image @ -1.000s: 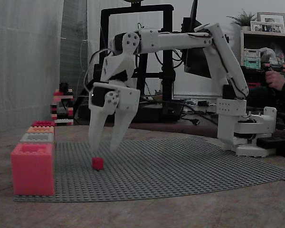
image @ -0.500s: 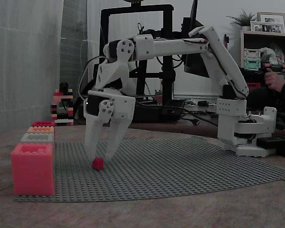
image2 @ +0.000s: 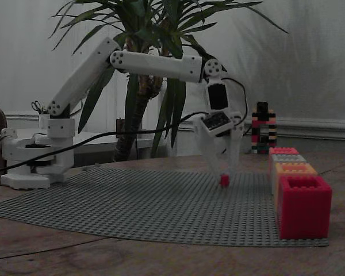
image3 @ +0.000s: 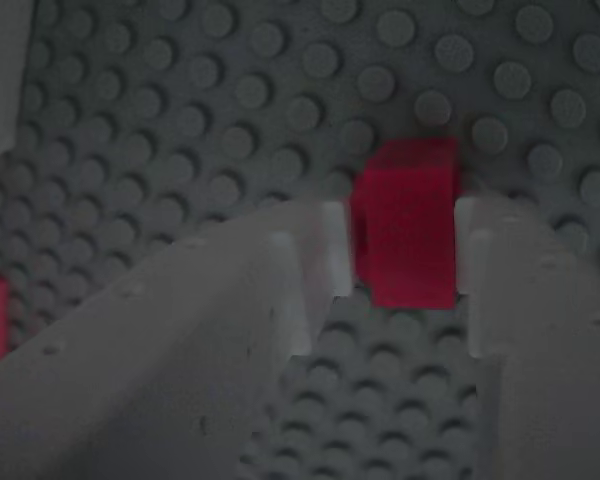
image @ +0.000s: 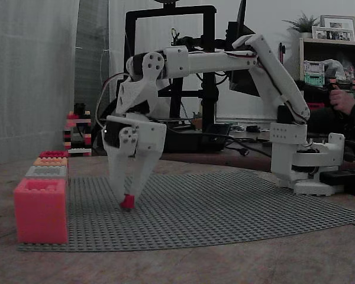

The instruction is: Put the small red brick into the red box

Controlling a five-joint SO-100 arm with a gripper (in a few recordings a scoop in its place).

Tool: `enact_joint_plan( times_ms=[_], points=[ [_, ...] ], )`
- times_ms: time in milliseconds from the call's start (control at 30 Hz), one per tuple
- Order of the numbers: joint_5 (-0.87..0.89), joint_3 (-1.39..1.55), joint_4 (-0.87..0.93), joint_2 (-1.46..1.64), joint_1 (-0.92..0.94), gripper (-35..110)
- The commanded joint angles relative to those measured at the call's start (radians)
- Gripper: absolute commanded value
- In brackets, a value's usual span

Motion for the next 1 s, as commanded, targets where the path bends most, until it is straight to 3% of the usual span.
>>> enact_joint_plan(
  times_ms=[0,367,733,967],
  points=[
    [0.04,-0.12,0.058,0.164,-0.017,0],
    [0.433,-0.388,0.054,0.215,0.322,0],
    [0.328,-0.861,-0.087,-0.184,0.54,0],
    [0.255,-0.908,-0.202,-0.316,0.561,0]
  ],
)
